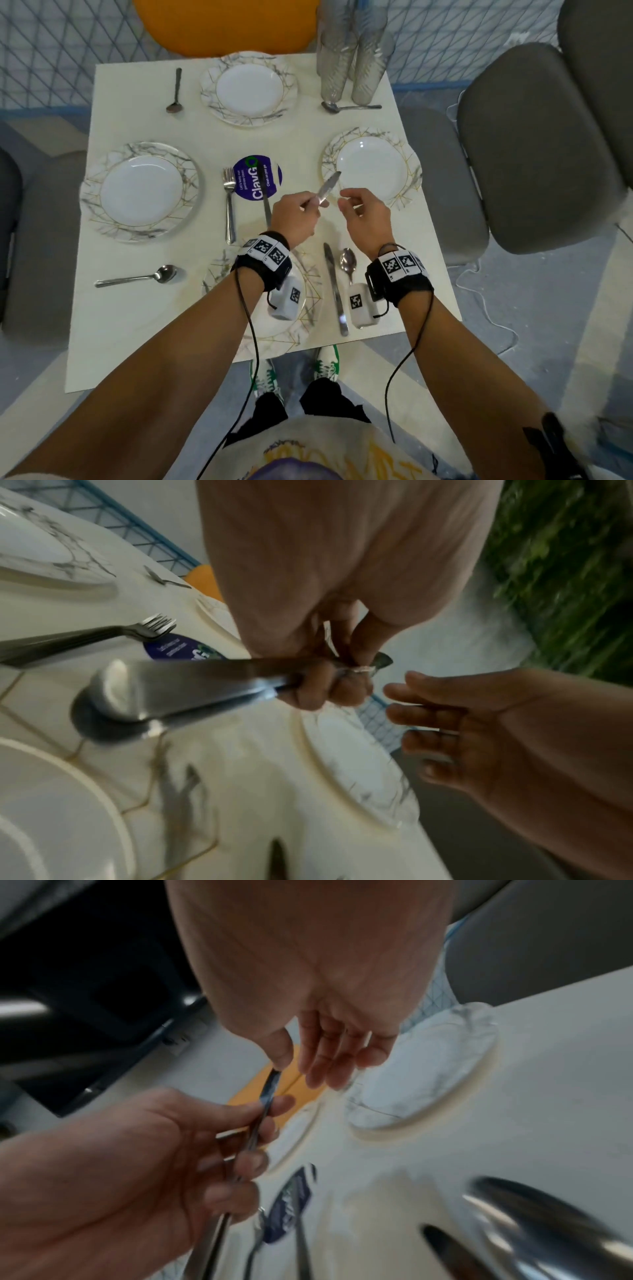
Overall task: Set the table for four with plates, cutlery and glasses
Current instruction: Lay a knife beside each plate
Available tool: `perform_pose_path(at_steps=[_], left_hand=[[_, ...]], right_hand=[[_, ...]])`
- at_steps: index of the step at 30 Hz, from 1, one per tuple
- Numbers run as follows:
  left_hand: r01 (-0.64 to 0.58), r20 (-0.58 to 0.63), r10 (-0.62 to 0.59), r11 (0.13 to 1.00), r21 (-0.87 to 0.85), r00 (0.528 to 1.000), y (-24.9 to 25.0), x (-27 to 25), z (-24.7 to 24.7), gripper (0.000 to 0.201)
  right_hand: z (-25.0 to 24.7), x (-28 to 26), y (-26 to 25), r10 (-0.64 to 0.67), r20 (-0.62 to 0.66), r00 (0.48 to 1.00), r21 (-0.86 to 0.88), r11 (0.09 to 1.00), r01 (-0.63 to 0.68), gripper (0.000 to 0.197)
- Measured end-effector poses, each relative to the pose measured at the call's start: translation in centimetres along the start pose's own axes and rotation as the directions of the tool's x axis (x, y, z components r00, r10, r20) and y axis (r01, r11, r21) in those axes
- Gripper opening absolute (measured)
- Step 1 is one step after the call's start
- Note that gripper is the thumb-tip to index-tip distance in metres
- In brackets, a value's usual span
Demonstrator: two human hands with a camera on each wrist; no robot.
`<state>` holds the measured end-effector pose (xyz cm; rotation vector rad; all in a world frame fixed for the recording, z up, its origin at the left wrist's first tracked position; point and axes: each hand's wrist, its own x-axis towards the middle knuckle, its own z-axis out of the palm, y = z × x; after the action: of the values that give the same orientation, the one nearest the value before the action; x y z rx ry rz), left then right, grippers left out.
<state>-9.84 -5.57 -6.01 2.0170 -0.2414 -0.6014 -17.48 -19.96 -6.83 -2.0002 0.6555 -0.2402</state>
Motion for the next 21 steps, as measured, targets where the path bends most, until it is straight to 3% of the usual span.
perform_pose_path(at_steps=[3,6,11,17,21], left_hand=[[-0.023,0.029,0.027,0.99,-0.139,0.999,1.4,-0.3,-1.6,0.021],[0.028,0.088,0.0,0.948,-0.316,0.996,2.4,-0.6,-3.1,0.015],[0.091,0.123,-0.034,0.863,-0.497,0.992,3.2,-0.7,-5.1,0.023],[0.026,-0.029,-0.043,0.903,-0.429,0.999,2.8,2.0,-6.1,0.017],[0.022,-0.108,-0.065,0.934,-0.357,0.992,4.2,4.7,-6.0,0.015]], right_hand=[[0.7,1.0,-2.8,-0.028,-0.001,1.0,0.029,0.999,0.028,0.024],[1.1,1.5,-4.8,-0.044,-0.045,0.998,0.043,0.998,0.046,0.017],[1.5,1.7,-6.6,-0.027,-0.082,0.996,0.126,0.991,0.037,0.014],[1.1,3.0,-7.1,0.054,-0.115,0.992,0.298,0.955,-0.018,0.017],[-0.9,5.2,-7.4,-0.017,-0.099,0.995,0.258,0.965,0.042,0.015]])
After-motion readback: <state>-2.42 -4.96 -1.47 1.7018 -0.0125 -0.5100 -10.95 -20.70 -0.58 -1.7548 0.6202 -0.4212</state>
